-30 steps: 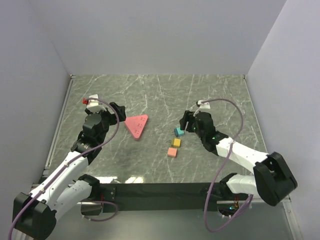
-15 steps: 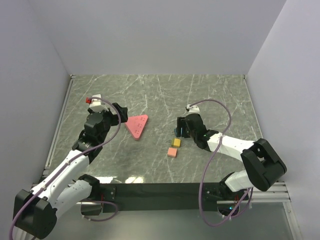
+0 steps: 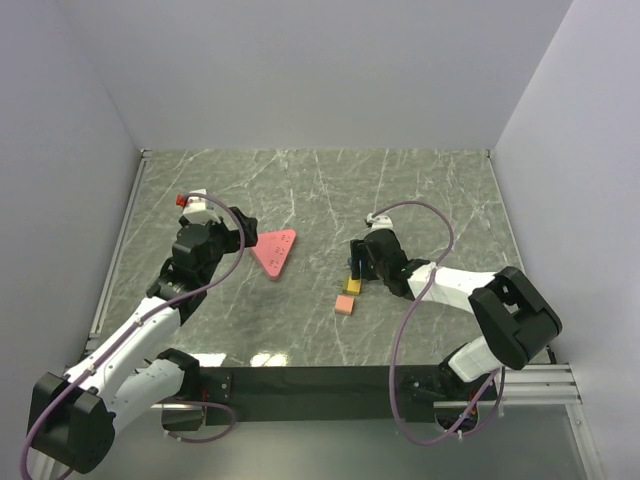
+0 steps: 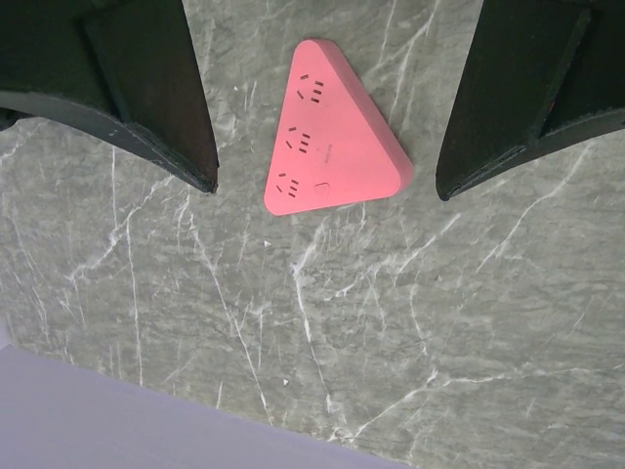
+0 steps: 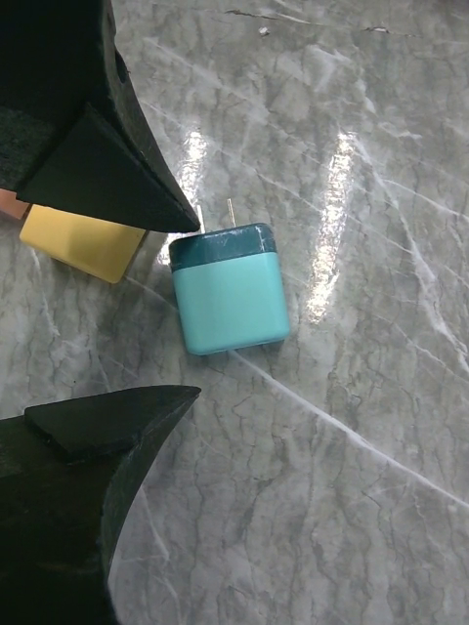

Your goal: Insert the plug

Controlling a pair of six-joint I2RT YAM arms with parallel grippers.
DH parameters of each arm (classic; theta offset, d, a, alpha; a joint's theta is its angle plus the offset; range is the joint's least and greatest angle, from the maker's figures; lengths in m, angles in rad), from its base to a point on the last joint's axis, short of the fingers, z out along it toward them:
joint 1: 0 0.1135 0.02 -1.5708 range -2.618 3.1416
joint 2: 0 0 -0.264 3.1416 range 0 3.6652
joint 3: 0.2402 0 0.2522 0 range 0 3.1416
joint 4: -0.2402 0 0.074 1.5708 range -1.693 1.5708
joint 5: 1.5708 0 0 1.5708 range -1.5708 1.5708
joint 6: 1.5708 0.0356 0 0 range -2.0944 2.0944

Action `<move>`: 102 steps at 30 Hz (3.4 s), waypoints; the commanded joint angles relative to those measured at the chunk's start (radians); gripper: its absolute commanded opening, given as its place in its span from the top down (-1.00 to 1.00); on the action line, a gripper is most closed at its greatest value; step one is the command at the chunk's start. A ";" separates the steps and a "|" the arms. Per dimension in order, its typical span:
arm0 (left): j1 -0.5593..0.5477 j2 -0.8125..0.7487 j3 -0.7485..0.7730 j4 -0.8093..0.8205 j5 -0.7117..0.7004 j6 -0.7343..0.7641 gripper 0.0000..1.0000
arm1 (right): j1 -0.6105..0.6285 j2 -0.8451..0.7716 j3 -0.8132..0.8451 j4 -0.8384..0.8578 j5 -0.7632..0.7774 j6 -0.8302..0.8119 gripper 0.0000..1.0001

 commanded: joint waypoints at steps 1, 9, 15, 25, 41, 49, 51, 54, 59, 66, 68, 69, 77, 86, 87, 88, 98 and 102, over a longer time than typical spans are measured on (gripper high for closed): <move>0.001 0.015 0.046 0.021 0.017 0.012 -0.99 | 0.007 0.011 0.045 0.011 0.001 -0.021 -0.41; 0.002 0.016 0.048 0.022 0.027 0.013 -0.99 | 0.008 0.039 0.055 0.020 -0.025 -0.037 -0.41; 0.002 0.013 0.043 0.038 0.050 0.020 -0.99 | 0.008 0.056 0.058 0.034 -0.033 -0.049 -0.22; 0.001 0.050 0.037 0.096 0.158 0.040 -0.99 | 0.011 0.059 0.054 0.077 -0.044 -0.073 0.43; -0.114 0.239 0.039 0.304 0.377 -0.005 -0.99 | 0.145 -0.152 0.026 0.053 -0.024 -0.066 0.86; -0.171 0.275 0.015 0.401 0.478 -0.057 -0.98 | 0.211 -0.300 -0.014 0.122 -0.048 -0.089 0.86; -0.188 0.300 0.022 0.407 0.492 -0.063 -0.98 | 0.220 -0.324 -0.032 0.140 -0.064 -0.095 0.86; -0.202 0.324 0.023 0.433 0.529 -0.077 -0.97 | 0.237 -0.361 -0.049 0.177 -0.073 -0.107 0.86; -0.234 0.343 0.035 0.464 0.558 -0.099 -0.96 | 0.257 -0.377 -0.057 0.189 -0.062 -0.118 0.86; -0.257 0.389 0.054 0.458 0.587 -0.120 -0.93 | 0.268 -0.387 -0.063 0.197 -0.036 -0.124 0.86; -0.257 0.398 0.055 0.455 0.590 -0.131 -0.90 | 0.271 -0.398 -0.072 0.203 -0.036 -0.126 0.86; -0.257 0.401 0.052 0.463 0.598 -0.134 -0.87 | 0.269 -0.407 -0.077 0.209 -0.033 -0.126 0.86; -0.258 0.441 0.055 0.538 0.664 -0.177 -0.50 | 0.274 -0.421 -0.097 0.234 -0.048 -0.132 0.86; -0.258 0.456 0.049 0.575 0.705 -0.201 0.58 | 0.275 -0.409 -0.095 0.232 -0.039 -0.138 0.85; -0.257 0.455 0.051 0.573 0.704 -0.201 0.81 | 0.275 -0.409 -0.095 0.231 -0.032 -0.138 0.86; -0.257 0.455 0.049 0.570 0.705 -0.201 0.95 | 0.275 -0.407 -0.094 0.228 -0.028 -0.138 0.86; -0.236 0.460 0.040 0.598 0.747 -0.180 0.99 | 0.275 -0.444 -0.074 0.171 -0.030 -0.143 -0.67; -0.089 0.398 -0.043 0.694 0.834 -0.239 0.99 | 0.275 -0.511 -0.077 0.146 -0.057 -0.150 -0.86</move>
